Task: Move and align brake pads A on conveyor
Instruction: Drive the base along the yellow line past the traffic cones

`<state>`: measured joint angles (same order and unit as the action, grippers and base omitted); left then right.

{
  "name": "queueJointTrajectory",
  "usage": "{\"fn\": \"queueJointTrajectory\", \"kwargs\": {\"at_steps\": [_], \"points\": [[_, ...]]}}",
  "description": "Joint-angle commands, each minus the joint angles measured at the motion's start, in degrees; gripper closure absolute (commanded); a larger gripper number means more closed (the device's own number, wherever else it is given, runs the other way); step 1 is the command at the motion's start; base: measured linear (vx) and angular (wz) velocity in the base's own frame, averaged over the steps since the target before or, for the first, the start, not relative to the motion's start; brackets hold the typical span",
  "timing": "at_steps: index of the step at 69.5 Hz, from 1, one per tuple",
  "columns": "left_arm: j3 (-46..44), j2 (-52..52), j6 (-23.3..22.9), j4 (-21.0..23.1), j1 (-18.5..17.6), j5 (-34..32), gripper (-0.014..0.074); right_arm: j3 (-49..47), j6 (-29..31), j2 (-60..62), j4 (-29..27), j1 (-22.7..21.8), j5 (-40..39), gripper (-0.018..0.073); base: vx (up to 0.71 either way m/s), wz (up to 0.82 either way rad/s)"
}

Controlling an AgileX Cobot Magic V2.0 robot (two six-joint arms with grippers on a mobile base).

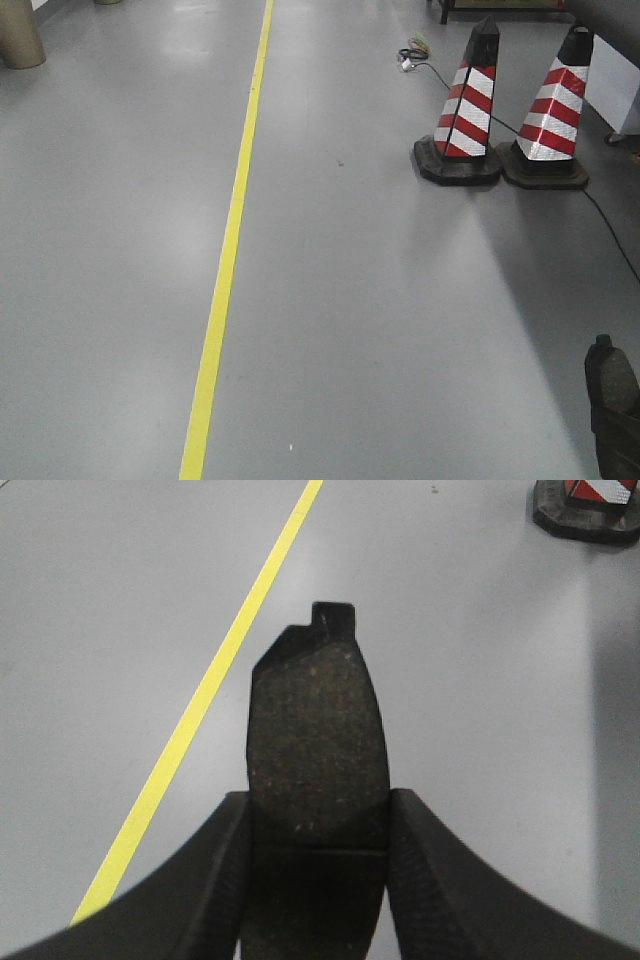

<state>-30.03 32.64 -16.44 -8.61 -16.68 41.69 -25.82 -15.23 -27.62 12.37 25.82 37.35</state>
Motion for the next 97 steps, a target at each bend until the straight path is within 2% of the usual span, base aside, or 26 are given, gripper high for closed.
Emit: {"fn": "queueJointTrajectory", "kwargs": {"at_steps": [1,97], "points": [[-1.71,0.14,-0.16,-0.52,-0.13,-4.28,0.0594,-1.69,0.28,-0.10,1.15,-0.24,-4.70,0.0417,0.60,-0.04],[-1.71,0.14,-0.16,-0.52,-0.13,-4.30,0.0594,-1.69,0.28,-0.10,1.10,-0.24,-4.66,0.0417,0.60,-0.06]]}}
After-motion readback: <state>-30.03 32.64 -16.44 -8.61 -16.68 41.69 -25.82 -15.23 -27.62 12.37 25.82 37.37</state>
